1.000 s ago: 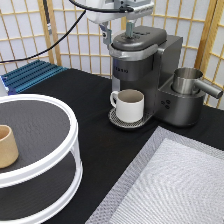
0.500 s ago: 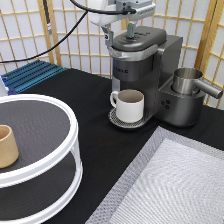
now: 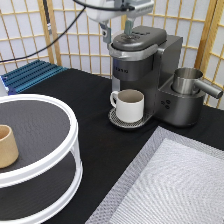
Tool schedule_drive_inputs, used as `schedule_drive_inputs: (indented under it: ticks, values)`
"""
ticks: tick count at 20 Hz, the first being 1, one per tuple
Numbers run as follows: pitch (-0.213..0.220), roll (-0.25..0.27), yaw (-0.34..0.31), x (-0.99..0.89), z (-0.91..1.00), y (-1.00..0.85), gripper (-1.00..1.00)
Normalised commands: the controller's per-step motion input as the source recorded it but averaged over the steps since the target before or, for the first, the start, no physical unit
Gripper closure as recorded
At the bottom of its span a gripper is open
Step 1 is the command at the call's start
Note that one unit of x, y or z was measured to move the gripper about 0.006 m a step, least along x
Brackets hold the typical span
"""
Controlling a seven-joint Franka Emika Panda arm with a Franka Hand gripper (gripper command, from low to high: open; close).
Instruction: Make coffee
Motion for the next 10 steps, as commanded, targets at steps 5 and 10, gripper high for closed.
schedule_drive_inputs:
  ticks: [5,10]
  values:
    - [-0.003,0.25,0.026,0.04,0.1,-0.89,-1.0]
    - [-0.002,0.256,0.027,0.12,-0.19,-0.9,-1.0]
